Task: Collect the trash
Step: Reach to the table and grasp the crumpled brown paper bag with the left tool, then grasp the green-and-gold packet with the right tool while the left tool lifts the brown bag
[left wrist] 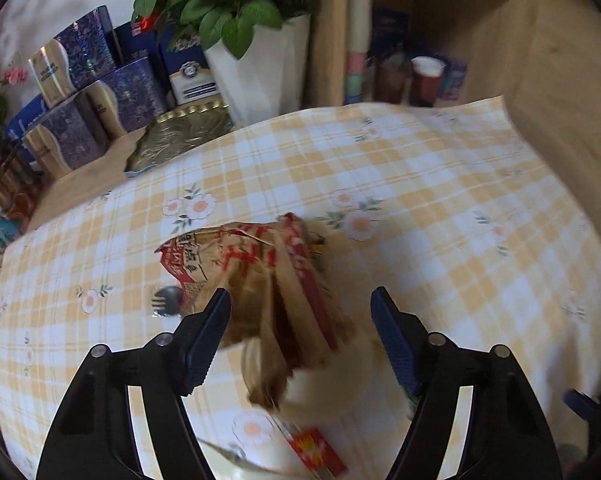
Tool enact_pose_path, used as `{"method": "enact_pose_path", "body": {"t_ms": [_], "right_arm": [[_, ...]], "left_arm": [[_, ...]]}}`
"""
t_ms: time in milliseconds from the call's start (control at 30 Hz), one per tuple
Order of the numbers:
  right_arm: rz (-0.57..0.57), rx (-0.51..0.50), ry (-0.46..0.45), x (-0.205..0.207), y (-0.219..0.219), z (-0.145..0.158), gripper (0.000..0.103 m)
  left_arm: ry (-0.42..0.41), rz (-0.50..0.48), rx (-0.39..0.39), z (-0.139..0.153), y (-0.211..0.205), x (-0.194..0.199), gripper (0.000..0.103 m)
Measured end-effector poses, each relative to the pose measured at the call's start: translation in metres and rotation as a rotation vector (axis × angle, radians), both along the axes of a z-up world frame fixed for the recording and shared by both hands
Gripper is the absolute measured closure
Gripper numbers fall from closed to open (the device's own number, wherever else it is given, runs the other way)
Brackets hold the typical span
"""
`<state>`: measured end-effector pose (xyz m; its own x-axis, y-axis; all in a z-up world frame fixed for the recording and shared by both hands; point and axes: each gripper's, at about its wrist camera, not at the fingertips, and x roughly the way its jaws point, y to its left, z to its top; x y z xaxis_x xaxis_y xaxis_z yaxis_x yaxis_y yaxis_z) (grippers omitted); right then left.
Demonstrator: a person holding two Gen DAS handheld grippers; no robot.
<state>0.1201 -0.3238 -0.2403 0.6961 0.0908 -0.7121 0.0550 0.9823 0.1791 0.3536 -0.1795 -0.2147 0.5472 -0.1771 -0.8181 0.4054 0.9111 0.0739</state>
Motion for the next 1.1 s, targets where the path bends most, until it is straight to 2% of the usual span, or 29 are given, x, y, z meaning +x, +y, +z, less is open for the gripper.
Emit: {"method": "enact_pose_path", "body": {"t_ms": [100,167,200,333,400,533,667,767,900,1000,1067,1100], "right_arm": [[0.014,-0.010,0.001,0.005,0.001,0.000,0.006],[0.018,-0.005,-0.006,0.008,0.000,0.001,0.006],[0.020,0.002,-0.011,0.009,-0.001,0.001,0.006],[0.046,0.030,0.000,0.022,-0.001,0.000,0.006],[0.069,0.051,-0.006,0.027,0.001,0.002,0.006],[0.131,0.045,-0.030,0.047,0.014,0.013,0.006],[0.200,0.021,-0.037,0.071,0.031,0.020,0.006],[0.250,-0.007,-0.042,0.089,0.041,0.022,0.006],[0.286,-0.014,-0.013,0.111,0.046,0.019,0.006],[0.310,-0.051,0.020,0.126,0.052,0.011,0.007],[0.327,-0.085,0.049,0.137,0.057,0.005,0.012],[0.327,-0.097,0.062,0.140,0.058,0.002,0.018]], "left_arm": [[0.017,0.011,0.020,-0.012,-0.004,0.011,0.034],[0.021,0.005,0.030,-0.016,-0.005,0.015,0.051],[0.028,0.000,0.024,-0.017,-0.004,0.014,0.069],[0.000,-0.050,-0.005,-0.009,0.002,0.004,0.073],[-0.034,-0.072,-0.044,0.005,0.010,-0.005,0.073],[-0.107,-0.088,-0.201,0.045,0.037,-0.028,0.073],[-0.139,-0.095,-0.322,0.078,0.068,-0.061,0.073],[-0.148,-0.077,-0.396,0.092,0.100,-0.091,0.073],[-0.142,-0.063,-0.461,0.095,0.143,-0.137,0.073],[-0.155,-0.020,-0.458,0.090,0.171,-0.169,0.073],[-0.182,0.007,-0.460,0.087,0.189,-0.192,0.073],[-0.185,0.017,-0.467,0.085,0.197,-0.200,0.073]]}}
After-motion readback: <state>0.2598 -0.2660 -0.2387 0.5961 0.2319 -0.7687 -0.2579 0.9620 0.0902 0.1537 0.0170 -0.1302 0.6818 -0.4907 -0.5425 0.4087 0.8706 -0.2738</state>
